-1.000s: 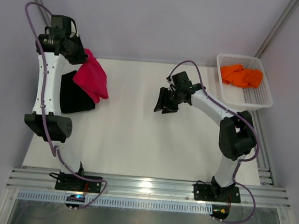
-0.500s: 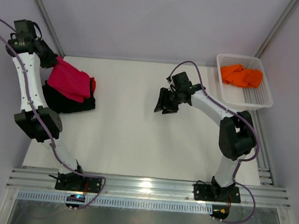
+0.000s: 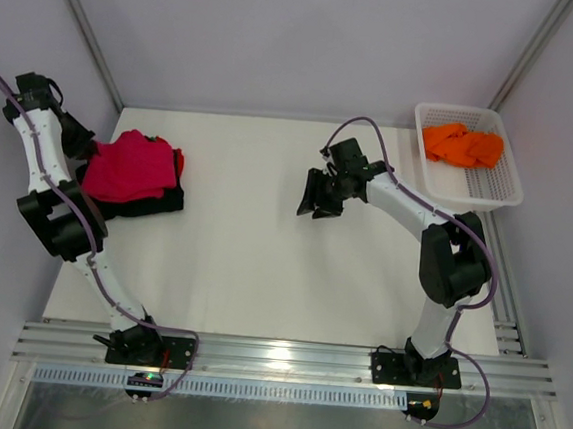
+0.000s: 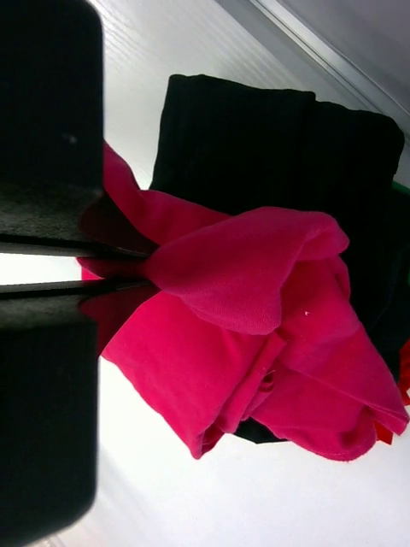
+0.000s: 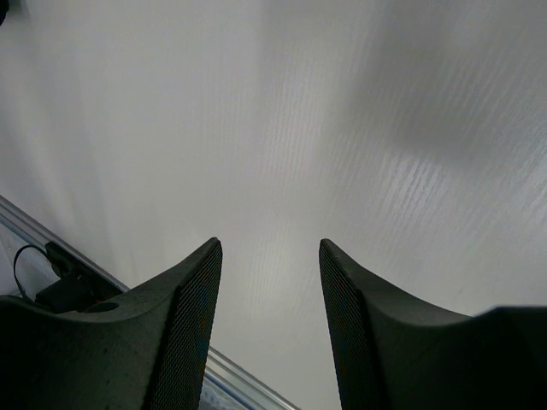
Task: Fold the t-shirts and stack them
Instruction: Put the neatly folded tshirt into the corner of the board with the left arm
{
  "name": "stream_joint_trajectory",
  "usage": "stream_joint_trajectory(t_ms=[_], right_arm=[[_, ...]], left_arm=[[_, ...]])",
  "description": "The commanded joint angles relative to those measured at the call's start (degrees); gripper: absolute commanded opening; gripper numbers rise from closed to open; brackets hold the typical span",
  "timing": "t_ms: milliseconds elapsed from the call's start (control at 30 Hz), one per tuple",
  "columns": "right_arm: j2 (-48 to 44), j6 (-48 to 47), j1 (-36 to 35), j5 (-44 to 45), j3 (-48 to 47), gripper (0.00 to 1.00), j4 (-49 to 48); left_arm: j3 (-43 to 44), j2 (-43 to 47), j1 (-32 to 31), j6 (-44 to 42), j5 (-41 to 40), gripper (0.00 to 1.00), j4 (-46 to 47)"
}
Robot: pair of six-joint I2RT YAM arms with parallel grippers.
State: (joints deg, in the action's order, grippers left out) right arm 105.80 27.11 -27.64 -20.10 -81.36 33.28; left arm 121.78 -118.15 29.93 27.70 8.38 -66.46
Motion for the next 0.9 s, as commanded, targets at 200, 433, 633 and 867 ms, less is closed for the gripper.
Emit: stream_joint_trajectory(t_ms=[200, 433, 633, 867], right_arm=[[-1.5, -0.1, 0.1, 1.9, 1.6, 0.54, 0.3], [-1.6, -0.6, 0.1, 2.9, 3.0, 0.54, 1.0], [-2.3, -0.7, 0.1, 3.6, 3.1, 0.54, 1.9], [-2.8, 0.0, 0.1, 3.5, 3.9, 0.54, 1.6]], left_arm=[[7.3, 0.1, 1.4, 2.3, -9.9, 0.00, 0.2], [12.6, 0.8, 1.4, 5.1, -10.6, 0.00, 2.5], [9.0, 0.9, 1.4, 3.7, -11.8, 0.00, 2.6], [-5.3, 1.1, 1.4, 4.0, -13.1, 0.14, 4.9]])
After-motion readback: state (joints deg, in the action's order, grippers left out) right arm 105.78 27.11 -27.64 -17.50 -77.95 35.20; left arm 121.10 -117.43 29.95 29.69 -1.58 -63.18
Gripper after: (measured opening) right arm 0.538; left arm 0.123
